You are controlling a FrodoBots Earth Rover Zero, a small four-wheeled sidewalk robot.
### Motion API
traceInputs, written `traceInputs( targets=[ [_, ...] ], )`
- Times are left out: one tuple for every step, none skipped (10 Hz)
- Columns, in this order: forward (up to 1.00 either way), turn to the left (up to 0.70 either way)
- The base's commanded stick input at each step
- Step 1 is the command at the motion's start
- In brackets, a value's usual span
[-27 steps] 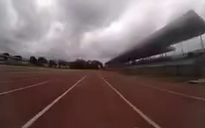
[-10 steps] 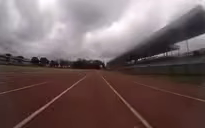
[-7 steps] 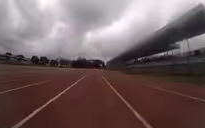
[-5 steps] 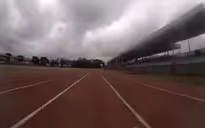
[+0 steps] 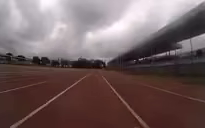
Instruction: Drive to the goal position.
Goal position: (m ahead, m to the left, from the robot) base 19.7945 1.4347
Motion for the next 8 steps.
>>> traceInputs(
  targets=[
    [0.7,0.0],
    [0.7,0.0],
    [0.7,0.0],
    [0.7,0.0],
    [0.7,0.0],
    [0.7,0.0],
    [0.7,0.0],
    [0.7,0.0]
  ],
)
